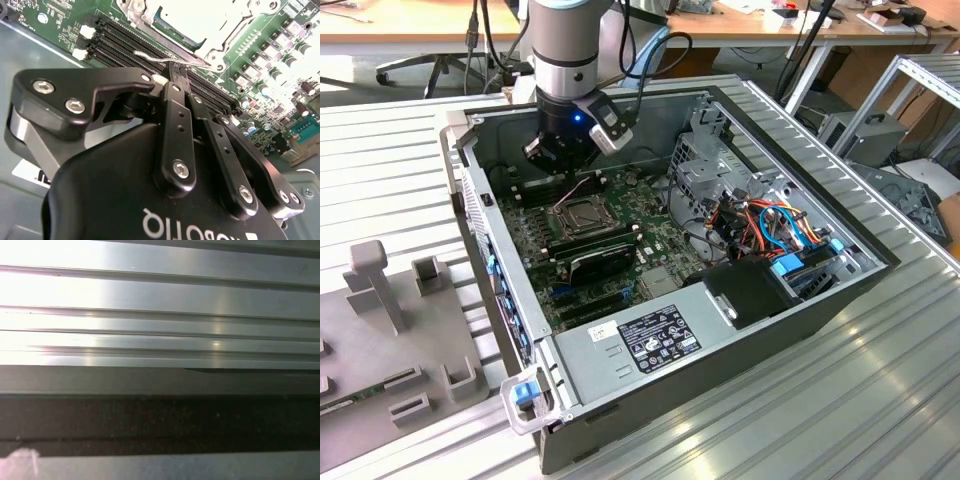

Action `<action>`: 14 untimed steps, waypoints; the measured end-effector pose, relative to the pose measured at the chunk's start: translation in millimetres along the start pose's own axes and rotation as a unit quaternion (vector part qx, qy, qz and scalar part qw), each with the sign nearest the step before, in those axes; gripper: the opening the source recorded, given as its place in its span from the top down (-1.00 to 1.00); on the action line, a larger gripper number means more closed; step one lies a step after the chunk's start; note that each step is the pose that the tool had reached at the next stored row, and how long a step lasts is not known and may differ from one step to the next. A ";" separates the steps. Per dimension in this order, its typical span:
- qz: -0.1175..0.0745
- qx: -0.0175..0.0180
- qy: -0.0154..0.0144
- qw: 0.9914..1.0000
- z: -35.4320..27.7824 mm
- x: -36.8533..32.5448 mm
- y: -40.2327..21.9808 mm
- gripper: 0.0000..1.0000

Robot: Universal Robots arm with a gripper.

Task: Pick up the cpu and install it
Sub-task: 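Install the first cpu locking lever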

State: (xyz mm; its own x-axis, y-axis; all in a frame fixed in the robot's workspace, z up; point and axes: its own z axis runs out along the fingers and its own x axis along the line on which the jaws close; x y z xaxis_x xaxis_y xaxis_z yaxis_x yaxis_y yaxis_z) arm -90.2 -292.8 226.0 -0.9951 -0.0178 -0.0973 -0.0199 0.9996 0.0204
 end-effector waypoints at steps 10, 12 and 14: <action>0.000 0.000 -0.003 1.000 -5.6 -0.4 -0.9 0.79; 0.000 0.000 -0.004 1.000 -5.6 -0.5 -1.2 0.79; 0.000 0.000 -0.004 1.000 -5.6 -0.4 -1.3 0.79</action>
State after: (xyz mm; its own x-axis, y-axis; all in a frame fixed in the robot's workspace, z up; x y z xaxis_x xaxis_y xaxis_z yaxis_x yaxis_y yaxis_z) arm -90.3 -294.2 231.6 -0.9943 -0.0176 -0.1053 -0.0198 0.9996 0.0202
